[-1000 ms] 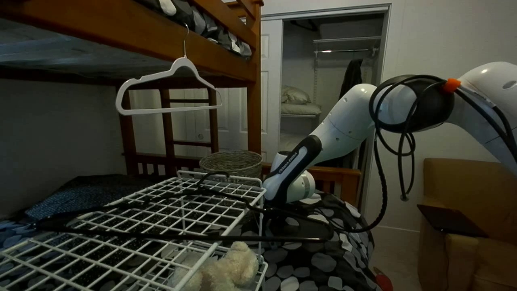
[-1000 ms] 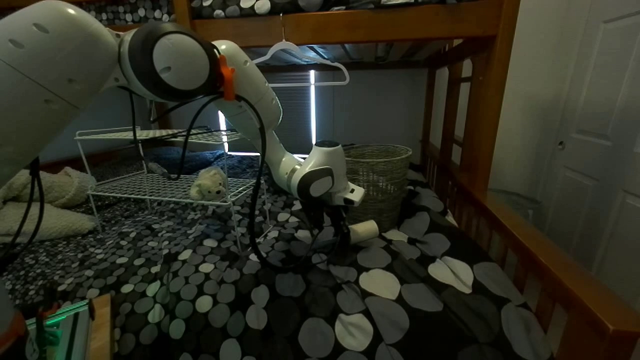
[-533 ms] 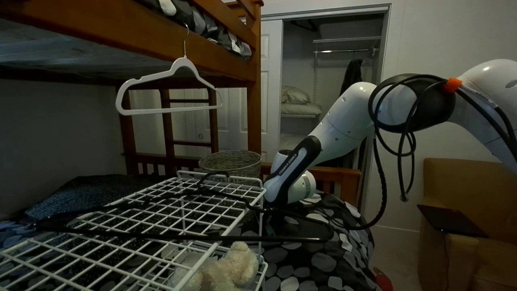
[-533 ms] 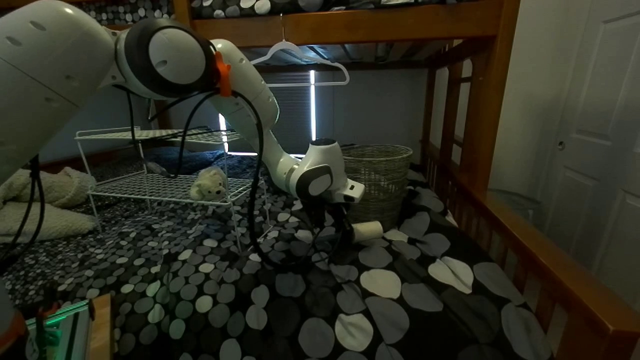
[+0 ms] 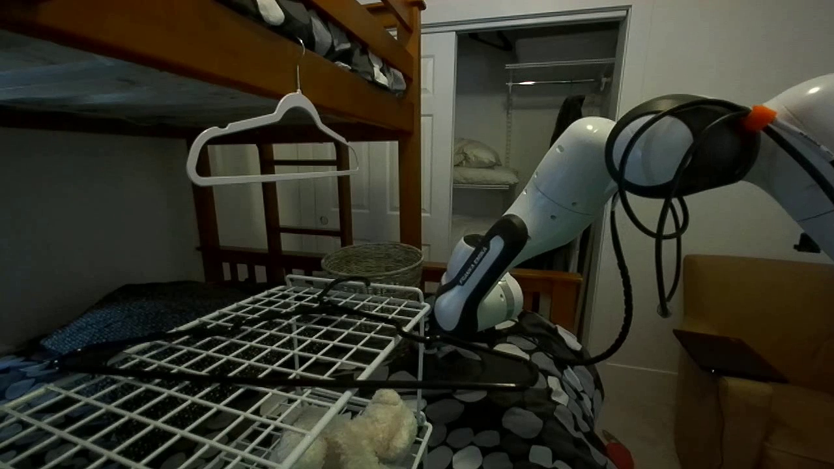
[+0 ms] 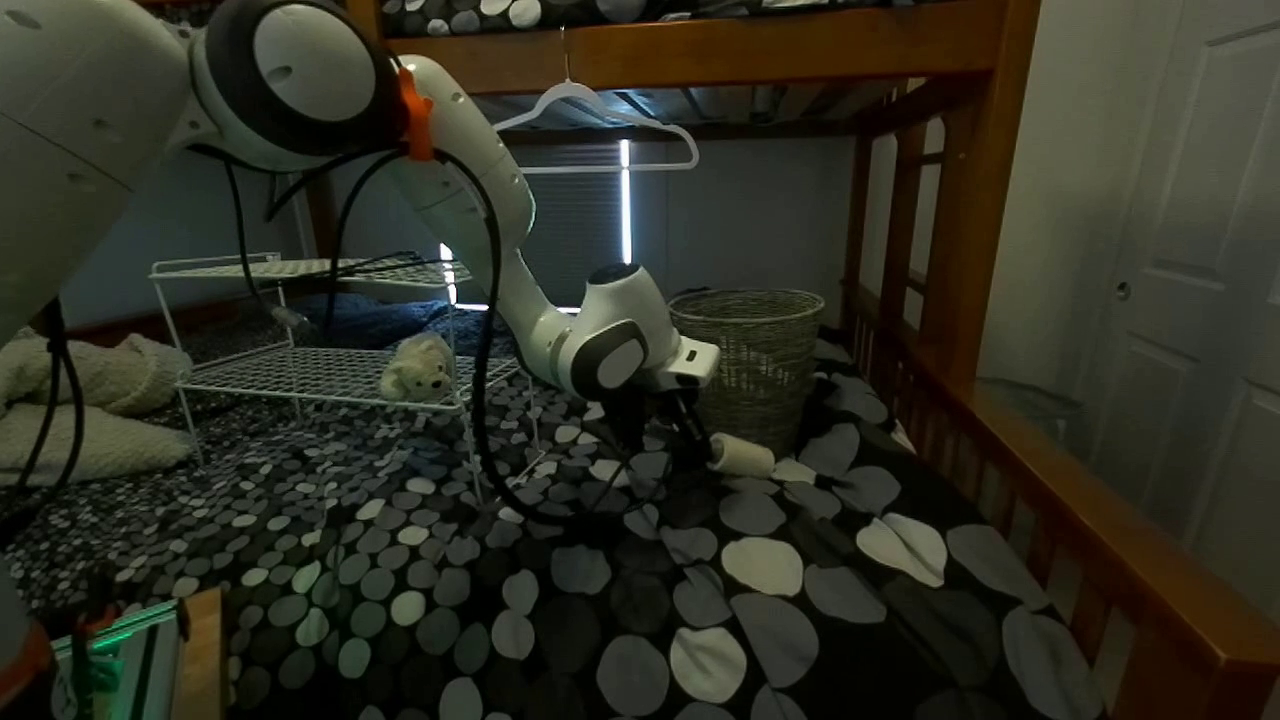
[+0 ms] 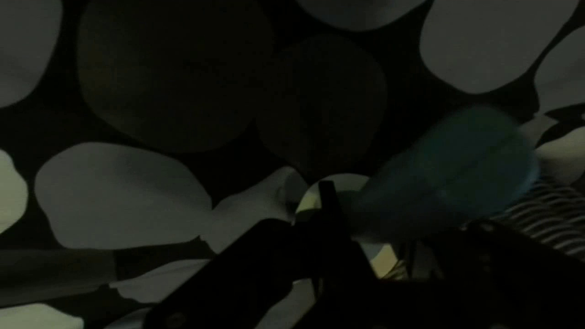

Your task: Pick up the lint roller from the bed and put it on the top white rack

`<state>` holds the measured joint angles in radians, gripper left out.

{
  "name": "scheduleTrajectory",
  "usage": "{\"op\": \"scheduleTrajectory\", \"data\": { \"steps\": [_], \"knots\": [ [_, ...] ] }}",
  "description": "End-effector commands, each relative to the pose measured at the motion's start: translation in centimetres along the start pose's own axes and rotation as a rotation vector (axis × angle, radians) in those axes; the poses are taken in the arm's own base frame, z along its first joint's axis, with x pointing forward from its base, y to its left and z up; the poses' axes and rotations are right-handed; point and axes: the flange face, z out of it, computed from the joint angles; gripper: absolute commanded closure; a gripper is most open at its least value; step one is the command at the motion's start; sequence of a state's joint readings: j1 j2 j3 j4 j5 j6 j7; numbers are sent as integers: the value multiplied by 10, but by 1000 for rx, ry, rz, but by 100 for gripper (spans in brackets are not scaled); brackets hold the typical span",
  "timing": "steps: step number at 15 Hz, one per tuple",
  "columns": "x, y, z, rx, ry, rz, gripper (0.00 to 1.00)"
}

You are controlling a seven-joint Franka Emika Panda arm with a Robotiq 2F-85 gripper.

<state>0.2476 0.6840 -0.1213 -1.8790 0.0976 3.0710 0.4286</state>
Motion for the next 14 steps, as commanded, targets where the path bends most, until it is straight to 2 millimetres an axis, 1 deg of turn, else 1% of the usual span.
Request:
{"op": "scheduleTrajectory", "data": {
  "steps": [1,4,9,11,12,13,14],
  "knots": [
    [-4,16,-30,-10,52,49,93],
    [-5,24,-46,-11,85,67,93],
    [-8,25,-73,-1,125,90,93],
    [-10,25,-89,4,144,93,93],
    [-15,24,-101,8,134,94,93],
    [-19,22,-109,12,123,87,93],
    [-25,21,-123,20,118,60,93]
  ]
}}
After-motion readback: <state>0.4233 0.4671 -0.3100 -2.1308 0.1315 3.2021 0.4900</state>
